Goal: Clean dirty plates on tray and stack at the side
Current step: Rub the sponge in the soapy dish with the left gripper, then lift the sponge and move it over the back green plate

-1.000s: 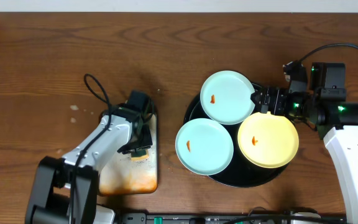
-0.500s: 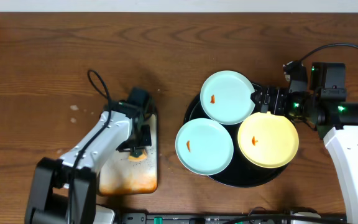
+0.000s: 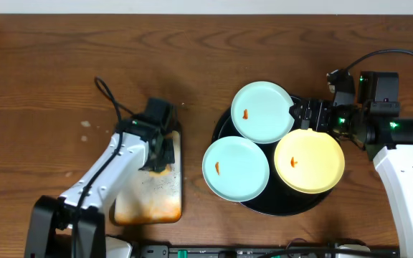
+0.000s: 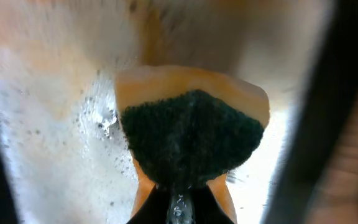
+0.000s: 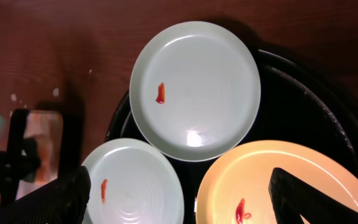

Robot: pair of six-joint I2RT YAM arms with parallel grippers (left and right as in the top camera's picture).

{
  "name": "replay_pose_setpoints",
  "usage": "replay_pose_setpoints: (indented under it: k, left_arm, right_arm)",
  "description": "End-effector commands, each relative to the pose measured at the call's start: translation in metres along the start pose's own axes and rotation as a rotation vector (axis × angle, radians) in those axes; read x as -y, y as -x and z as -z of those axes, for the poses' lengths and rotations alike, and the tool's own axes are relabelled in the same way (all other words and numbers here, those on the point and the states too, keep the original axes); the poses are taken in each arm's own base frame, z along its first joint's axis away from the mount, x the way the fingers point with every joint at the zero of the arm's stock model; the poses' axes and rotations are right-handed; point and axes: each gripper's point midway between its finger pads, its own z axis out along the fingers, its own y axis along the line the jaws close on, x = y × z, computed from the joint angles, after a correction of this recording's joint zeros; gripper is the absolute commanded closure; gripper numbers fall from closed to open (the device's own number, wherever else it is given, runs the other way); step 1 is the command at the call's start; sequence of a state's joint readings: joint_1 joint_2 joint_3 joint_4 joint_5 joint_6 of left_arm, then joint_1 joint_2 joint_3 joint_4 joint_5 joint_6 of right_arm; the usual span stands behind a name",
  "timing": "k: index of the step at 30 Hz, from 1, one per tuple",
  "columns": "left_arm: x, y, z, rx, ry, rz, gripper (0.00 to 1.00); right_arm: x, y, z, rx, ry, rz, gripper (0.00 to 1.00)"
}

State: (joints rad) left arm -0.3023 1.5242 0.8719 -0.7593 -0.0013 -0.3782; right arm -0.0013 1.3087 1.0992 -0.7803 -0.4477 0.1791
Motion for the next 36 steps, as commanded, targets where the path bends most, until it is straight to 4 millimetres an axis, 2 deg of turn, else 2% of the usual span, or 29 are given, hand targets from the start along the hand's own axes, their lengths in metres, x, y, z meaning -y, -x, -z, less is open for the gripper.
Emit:
replay_pose_setpoints:
  k: [1, 5, 8, 11, 13, 14, 18, 19, 24, 25, 27, 30, 36]
  left_arm:
    - [-0.010, -0.011, -0.017, -0.021, 0.044, 0.037, 0.92]
    - [-0.009, -0.008, -0.020, -0.008, 0.037, 0.037, 0.93]
    - [-0.008, -0.005, -0.012, -0.013, 0.039, 0.028, 0.93]
    - [-0.005, 0.004, 0.008, -0.019, 0.042, 0.009, 0.93]
    - [-0.001, 0.014, 0.027, -0.011, 0.038, -0.009, 0.92]
    - [0.001, 0.020, 0.038, -0.001, 0.033, -0.019, 0.93]
    - [0.016, 0.050, 0.079, 0.085, -0.012, -0.047, 0.93]
    - [0.023, 0.059, 0.091, 0.119, -0.034, -0.062, 0.93]
    - [0.066, 0.090, 0.126, 0.264, -0.163, -0.109, 0.92]
    - [0.088, 0.100, 0.136, 0.326, -0.237, -0.122, 0.92]
    - [0.112, 0.109, 0.142, 0.370, -0.314, -0.120, 0.92]
    - [0.147, 0.116, 0.142, 0.389, -0.422, -0.145, 0.92]
    - [0.204, 0.122, 0.120, 0.316, -0.509, -0.217, 0.92]
  right_arm:
    - [-0.006, 0.005, 0.003, 0.017, 0.005, 0.010, 0.10]
    - [-0.006, 0.006, 0.003, 0.020, 0.006, 0.012, 0.10]
    - [-0.005, 0.006, 0.003, 0.020, 0.003, 0.011, 0.10]
    - [0.001, 0.007, 0.004, 0.024, -0.033, 0.009, 0.10]
    - [0.005, 0.008, 0.003, 0.028, -0.058, 0.009, 0.17]
    - [0.007, 0.008, 0.003, 0.029, -0.068, 0.008, 0.20]
    - [0.010, 0.010, -0.001, 0.030, -0.073, 0.008, 0.20]
    - [0.013, 0.011, -0.003, 0.031, -0.085, 0.008, 0.20]
    - [0.033, 0.020, -0.019, 0.035, -0.163, 0.003, 0.43]
    - [0.041, 0.022, -0.031, 0.027, -0.179, -0.001, 0.46]
    - [0.047, 0.024, -0.044, 0.016, -0.180, -0.006, 0.49]
    - [0.057, 0.025, -0.067, -0.003, -0.184, -0.010, 0.60]
    - [0.076, 0.021, -0.105, -0.046, -0.190, 0.004, 0.63]
